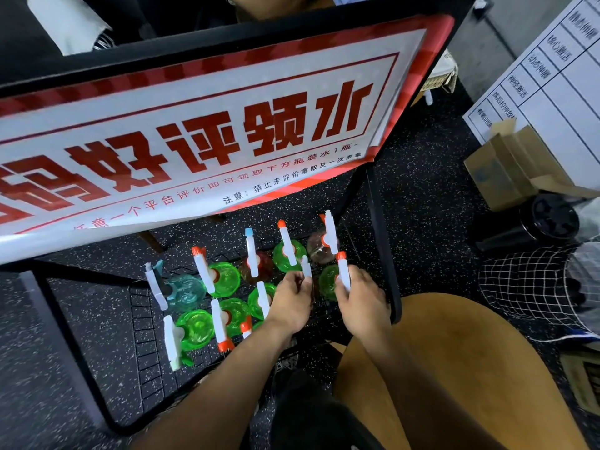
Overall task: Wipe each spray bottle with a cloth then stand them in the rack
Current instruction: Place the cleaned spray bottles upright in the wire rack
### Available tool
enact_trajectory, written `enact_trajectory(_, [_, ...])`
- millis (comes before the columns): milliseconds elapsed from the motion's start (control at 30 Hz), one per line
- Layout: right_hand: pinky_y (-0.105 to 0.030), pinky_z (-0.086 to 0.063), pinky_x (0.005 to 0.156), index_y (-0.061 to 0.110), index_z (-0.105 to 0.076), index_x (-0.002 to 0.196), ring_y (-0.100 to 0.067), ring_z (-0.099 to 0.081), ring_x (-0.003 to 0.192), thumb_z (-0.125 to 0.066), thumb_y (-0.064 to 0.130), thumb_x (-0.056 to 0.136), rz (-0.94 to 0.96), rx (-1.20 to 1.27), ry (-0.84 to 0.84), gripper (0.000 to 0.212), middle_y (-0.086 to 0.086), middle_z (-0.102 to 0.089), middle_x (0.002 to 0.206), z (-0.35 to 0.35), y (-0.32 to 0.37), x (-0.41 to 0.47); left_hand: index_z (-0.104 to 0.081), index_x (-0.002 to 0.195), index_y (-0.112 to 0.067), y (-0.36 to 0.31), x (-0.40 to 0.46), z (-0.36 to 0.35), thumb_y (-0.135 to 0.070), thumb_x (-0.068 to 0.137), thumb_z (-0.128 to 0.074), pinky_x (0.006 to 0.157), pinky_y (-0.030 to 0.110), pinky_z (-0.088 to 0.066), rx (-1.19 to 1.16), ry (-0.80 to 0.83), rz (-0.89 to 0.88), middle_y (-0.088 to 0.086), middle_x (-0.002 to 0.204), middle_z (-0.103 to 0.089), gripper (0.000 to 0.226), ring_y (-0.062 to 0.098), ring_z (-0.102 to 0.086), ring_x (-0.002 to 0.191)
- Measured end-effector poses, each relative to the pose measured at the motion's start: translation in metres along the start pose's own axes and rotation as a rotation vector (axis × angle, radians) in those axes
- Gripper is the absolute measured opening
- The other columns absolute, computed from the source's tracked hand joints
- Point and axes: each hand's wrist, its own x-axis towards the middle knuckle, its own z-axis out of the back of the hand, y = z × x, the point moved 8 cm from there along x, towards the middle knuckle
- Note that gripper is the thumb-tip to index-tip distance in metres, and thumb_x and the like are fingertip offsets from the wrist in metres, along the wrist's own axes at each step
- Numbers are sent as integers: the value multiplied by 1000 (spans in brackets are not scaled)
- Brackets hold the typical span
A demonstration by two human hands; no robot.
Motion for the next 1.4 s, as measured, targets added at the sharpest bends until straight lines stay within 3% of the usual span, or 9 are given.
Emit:
enact_trajectory(400, [-41, -45, 83, 16, -53, 132, -32, -62, 100, -45, 39, 109, -33, 5, 49, 34, -8, -57, 125, -1, -1, -3, -54, 112, -24, 3, -2, 0, -31, 113, -48, 90, 56, -62, 47, 7, 15, 5, 92, -69, 9, 23, -66, 80])
enact_trajectory(500, [-42, -45, 91, 19, -46, 146, -32, -62, 110, -45, 42, 108, -41, -9, 64, 45, -8, -53, 136, 1, -2, -7, -53, 121, -22, 5, -1, 1, -31, 111, -52, 90, 56, -62, 55, 9, 15, 4, 93, -70, 13, 21, -65, 78])
enact_trajectory(633, [-42, -46, 98, 19, -27, 162, -31, -63, 121, -49, 42, 107, -24, -32, 40, 64, -10, -47, 153, 11, 0, -24, -51, 129, -16, 0, -11, 10, -30, 110, -55, 75, 39, -60, 108, 4, -26, 1, 91, -67, 24, 17, -62, 73])
enact_trajectory(833, [-40, -56, 71, 21, -58, 136, -21, -71, 81, -61, 29, 101, 347, 96, -166, 36, -2, -61, 125, 28, 47, -60, -49, 138, -16, -27, -47, 55, -19, 108, -59, 71, 20, -43, 218, -105, -282, -3, 100, -65, 31, 8, -61, 82])
enact_trajectory(967, [-37, -54, 72, 27, -67, 130, -19, -68, 83, -62, 27, 102, 504, 41, -54, 29, 5, -57, 117, 8, 98, -56, -54, 142, -20, -21, -65, 103, -19, 107, -61, 91, 28, -53, 246, -181, -380, -1, 112, -67, 35, 12, -65, 97])
enact_trajectory(1067, [-40, -59, 71, 29, -65, 137, -22, -68, 89, -66, 13, 99, 612, -99, 69, 42, 3, -54, 125, -13, 129, -50, -59, 137, -22, -2, -80, 141, -18, 106, -62, 87, 28, -58, 268, -256, -358, -1, 114, -67, 31, 11, -68, 99])
enact_trajectory(1167, [-40, -58, 85, 34, -55, 148, -20, -60, 110, -63, -6, 91, 685, -273, 203, 70, 4, -46, 136, -33, 146, -46, -65, 127, -25, 20, -90, 165, -20, 103, -69, 84, 42, -61, 256, -328, -357, -3, 107, -68, 25, 12, -69, 89])
enact_trajectory(1233, [-40, -56, 90, 35, -52, 150, -21, -57, 115, -59, -13, 88, 670, -357, 282, 79, 2, -43, 138, -42, 150, -43, -68, 122, -25, 31, -96, 170, -25, 102, -72, 81, 41, -60, 287, -342, -356, -7, 102, -70, 20, 12, -69, 86])
enact_trajectory(1400, [-41, -58, 88, 33, -60, 139, -24, -65, 101, -62, -1, 95, 601, -396, 298, 55, 0, -48, 131, -47, 147, -38, -67, 119, -27, 55, -100, 158, -18, 98, -75, 84, 38, -58, 271, -265, -333, -10, 93, -70, 24, 14, -69, 84])
